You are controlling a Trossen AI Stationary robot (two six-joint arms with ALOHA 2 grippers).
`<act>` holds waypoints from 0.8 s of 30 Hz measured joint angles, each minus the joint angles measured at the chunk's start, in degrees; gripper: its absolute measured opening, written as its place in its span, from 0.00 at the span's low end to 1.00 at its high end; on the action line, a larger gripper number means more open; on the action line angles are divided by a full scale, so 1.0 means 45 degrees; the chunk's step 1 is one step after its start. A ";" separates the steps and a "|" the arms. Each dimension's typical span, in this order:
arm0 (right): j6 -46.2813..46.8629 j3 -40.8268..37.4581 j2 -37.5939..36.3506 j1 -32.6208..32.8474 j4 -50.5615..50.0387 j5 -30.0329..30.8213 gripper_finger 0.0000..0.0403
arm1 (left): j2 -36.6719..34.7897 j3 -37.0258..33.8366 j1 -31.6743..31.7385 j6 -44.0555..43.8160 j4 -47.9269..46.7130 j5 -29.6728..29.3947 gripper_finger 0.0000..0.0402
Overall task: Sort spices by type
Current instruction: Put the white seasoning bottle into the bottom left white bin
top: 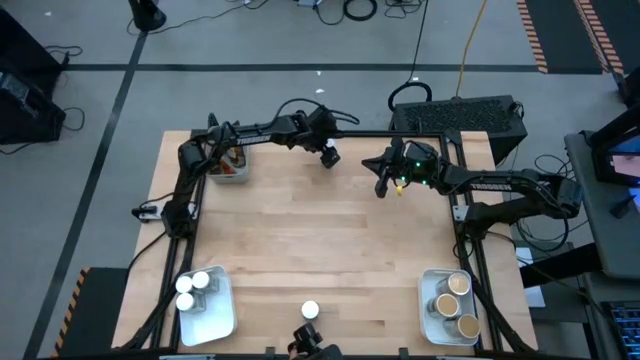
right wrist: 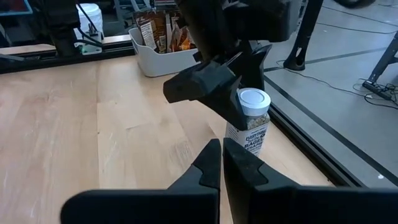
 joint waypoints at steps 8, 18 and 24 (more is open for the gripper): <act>0.0078 0.0000 0.0000 0.0000 -0.0216 0.0005 0.00 | 0.0000 0.0000 -0.0015 0.0010 -0.0087 0.0000 0.47; 0.0082 0.0000 0.0000 0.0000 -0.0216 0.0005 0.00 | -0.0395 0.0293 -0.0073 0.0375 -0.0597 0.0093 0.15; -0.0097 0.0000 0.0000 0.0000 -0.0260 0.0010 0.00 | -0.0593 0.0834 -0.0100 0.0332 -0.0787 0.0141 0.02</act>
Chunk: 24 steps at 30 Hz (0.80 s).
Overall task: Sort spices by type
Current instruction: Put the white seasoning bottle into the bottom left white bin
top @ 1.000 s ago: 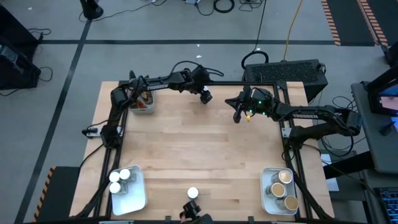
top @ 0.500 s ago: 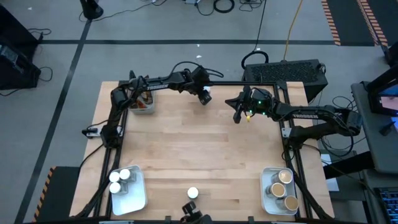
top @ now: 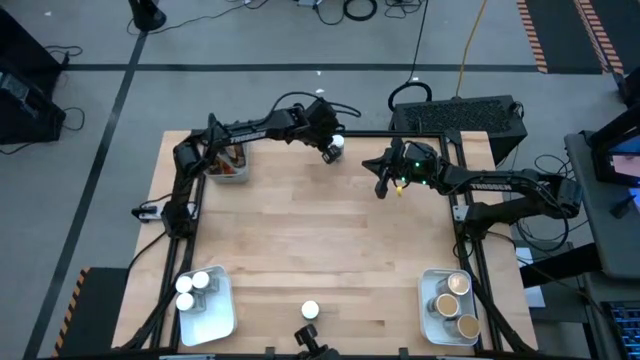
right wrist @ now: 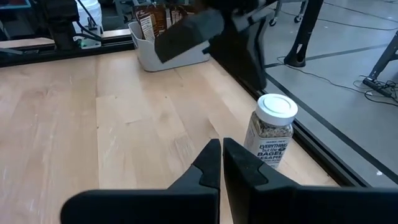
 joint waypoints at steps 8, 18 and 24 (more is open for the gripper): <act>-0.0025 0.0000 0.0000 0.0000 -0.0194 0.0000 0.00 | 0.0010 0.0235 0.0003 -0.0572 -0.0624 0.0002 0.19; -0.0036 0.0000 0.0000 0.0000 -0.0262 0.0000 0.00 | 0.0010 0.0235 0.0003 -0.0653 -0.0545 -0.0015 0.52; -0.0083 0.0000 0.0000 0.0000 -0.0257 0.0000 0.00 | 0.0024 0.0235 -0.0049 -0.1064 -0.0068 -0.0092 0.68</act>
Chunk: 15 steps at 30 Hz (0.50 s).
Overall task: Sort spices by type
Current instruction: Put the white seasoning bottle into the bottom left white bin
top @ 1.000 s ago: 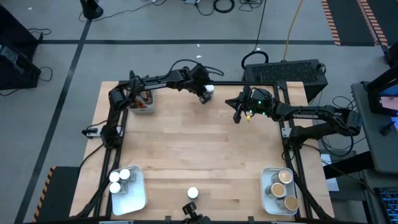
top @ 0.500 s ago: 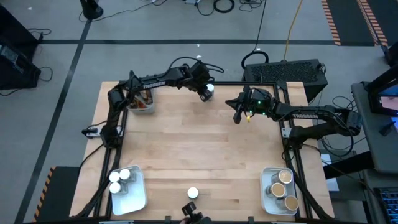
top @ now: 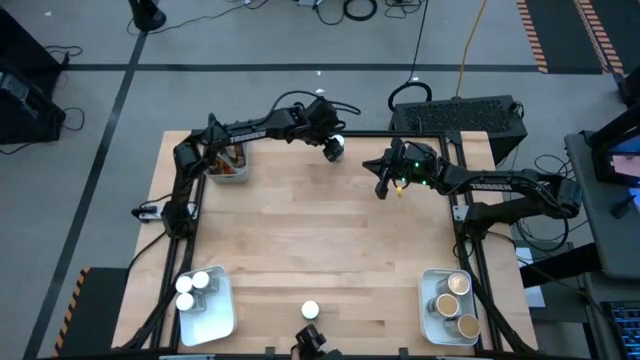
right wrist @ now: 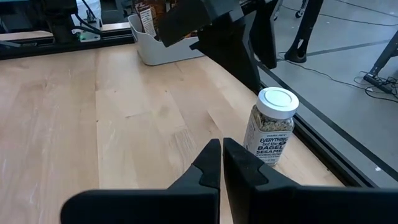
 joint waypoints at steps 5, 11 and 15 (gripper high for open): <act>0.0012 0.0000 0.0000 0.0000 0.0000 0.0000 0.00 | 0.0029 0.0000 -0.0132 -0.0197 0.0637 -0.0390 0.82; 0.0051 0.0000 0.0000 0.0001 -0.0015 0.0003 0.00 | 0.0639 -0.0015 -0.0335 -0.0287 0.1381 -0.0990 0.92; 0.0048 0.0000 0.0000 0.0000 -0.0096 0.0005 0.00 | 0.0895 -0.0010 -0.0413 -0.0289 0.1584 -0.1096 0.93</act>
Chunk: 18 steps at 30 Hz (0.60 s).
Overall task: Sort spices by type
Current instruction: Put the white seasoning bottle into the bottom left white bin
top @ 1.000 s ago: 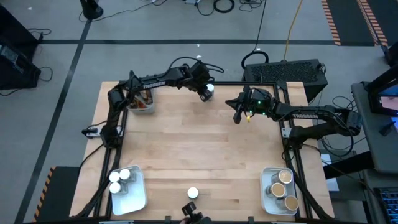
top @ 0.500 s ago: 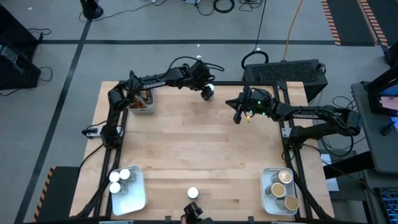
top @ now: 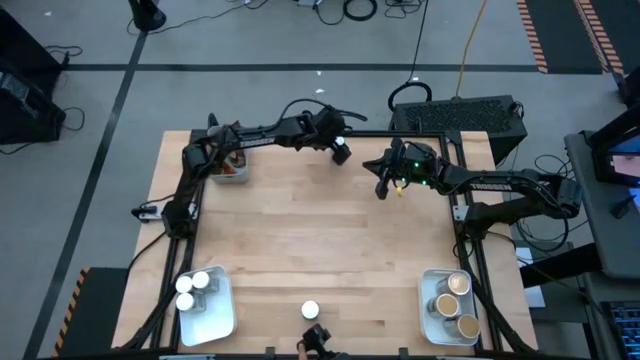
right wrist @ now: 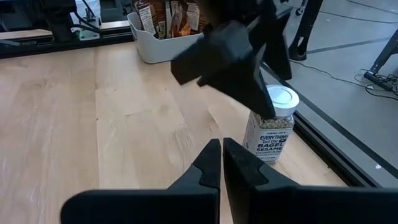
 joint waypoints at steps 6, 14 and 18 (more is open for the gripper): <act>-0.0038 0.0000 0.0000 0.0000 0.0004 0.0000 0.00 | 0.0408 -0.0005 0.0000 -0.0004 0.0461 -0.0478 0.93; -0.0096 0.0000 0.0000 -0.0010 -0.0088 0.0000 0.00 | 0.1010 0.0010 0.0003 -0.0006 0.0760 -0.0459 0.93; -0.0130 0.0000 0.0000 -0.0038 -0.0110 0.0007 0.00 | 0.1029 0.0010 0.0003 -0.0009 0.0869 -0.0424 0.93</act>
